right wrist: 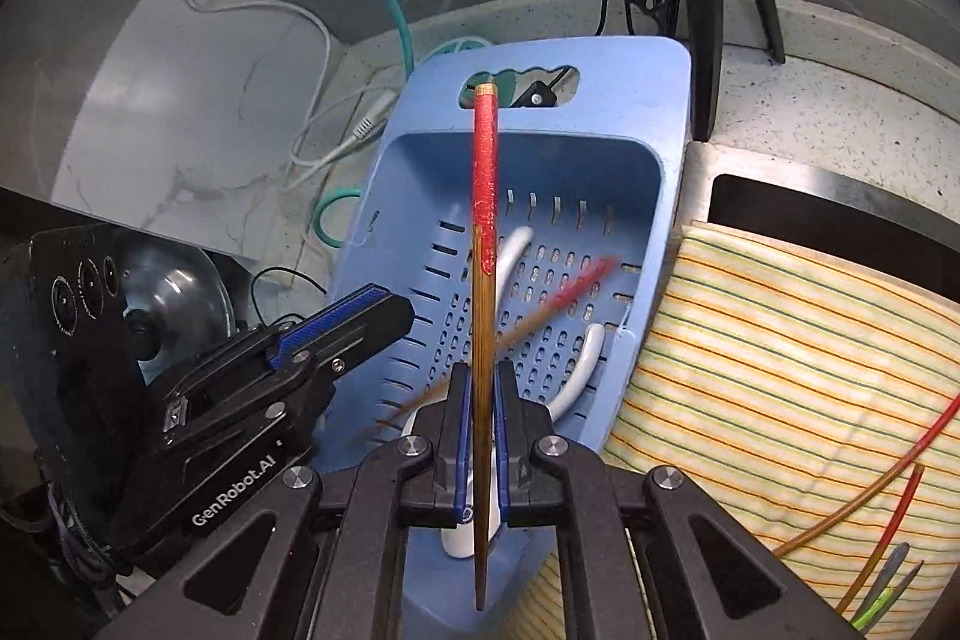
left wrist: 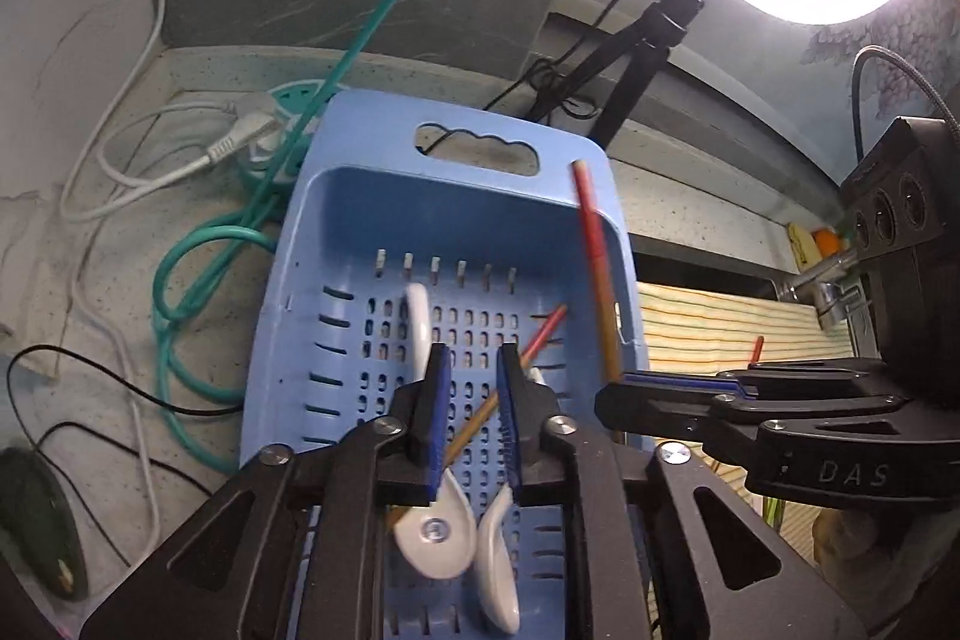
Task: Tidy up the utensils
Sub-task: 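Carry both chopsticks into the blue basket and open both grippers, then withdraw both grippers from the basket back over the cloth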
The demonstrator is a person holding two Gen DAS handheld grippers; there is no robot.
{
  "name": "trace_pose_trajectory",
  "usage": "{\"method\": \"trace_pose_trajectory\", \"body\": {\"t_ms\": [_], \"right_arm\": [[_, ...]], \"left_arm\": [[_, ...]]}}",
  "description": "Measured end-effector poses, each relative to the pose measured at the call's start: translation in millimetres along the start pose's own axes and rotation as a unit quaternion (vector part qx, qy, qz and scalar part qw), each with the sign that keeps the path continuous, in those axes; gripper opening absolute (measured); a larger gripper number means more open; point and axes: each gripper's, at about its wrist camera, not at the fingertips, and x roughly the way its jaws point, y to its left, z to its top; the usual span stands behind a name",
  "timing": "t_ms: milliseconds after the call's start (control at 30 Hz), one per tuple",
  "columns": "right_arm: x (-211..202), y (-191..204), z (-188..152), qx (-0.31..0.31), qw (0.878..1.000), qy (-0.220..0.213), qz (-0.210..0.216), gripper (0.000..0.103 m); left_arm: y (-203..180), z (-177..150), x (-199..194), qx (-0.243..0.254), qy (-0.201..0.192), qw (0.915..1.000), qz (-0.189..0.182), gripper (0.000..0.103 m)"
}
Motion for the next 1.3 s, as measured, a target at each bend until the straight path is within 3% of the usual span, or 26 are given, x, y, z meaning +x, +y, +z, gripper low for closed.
{"method": "trace_pose_trajectory", "body": {"t_ms": [67,133,200,433,700,1067,1300], "right_arm": [[2.1,1.6,1.0,-0.006,1.000,0.000,-0.007,0.011],[1.1,-0.1,1.2,-0.007,1.000,-0.002,-0.013,0.026],[0.8,0.6,1.8,-0.006,1.000,-0.006,-0.014,0.028],[-10.1,-1.0,-0.3,-0.013,1.000,-0.016,-0.016,0.028],[-58.2,-13.7,-18.3,-0.039,0.998,-0.043,-0.014,0.028],[-136.4,-81.0,-57.1,-0.038,0.994,-0.093,-0.037,0.028],[-160.9,-124.0,-81.3,-0.022,0.994,-0.094,-0.061,0.028]], "left_arm": [[2.6,-1.1,-1.3,-0.004,-0.004,1.0000,-0.002,0.015],[4.4,-1.9,-2.7,-0.003,-0.005,1.0000,-0.002,0.015],[4.8,-3.3,-4.6,0.002,-0.006,1.0000,0.002,0.015],[-1.4,-8.5,-13.1,0.016,-0.012,0.9997,0.013,0.015],[-26.7,-27.3,-32.4,0.047,-0.023,0.9986,0.012,0.020],[-92.4,-61.0,-36.7,0.095,-0.023,0.9950,-0.023,0.020],[-141.6,-76.8,-16.2,0.138,0.000,0.9893,-0.048,0.020]]}}
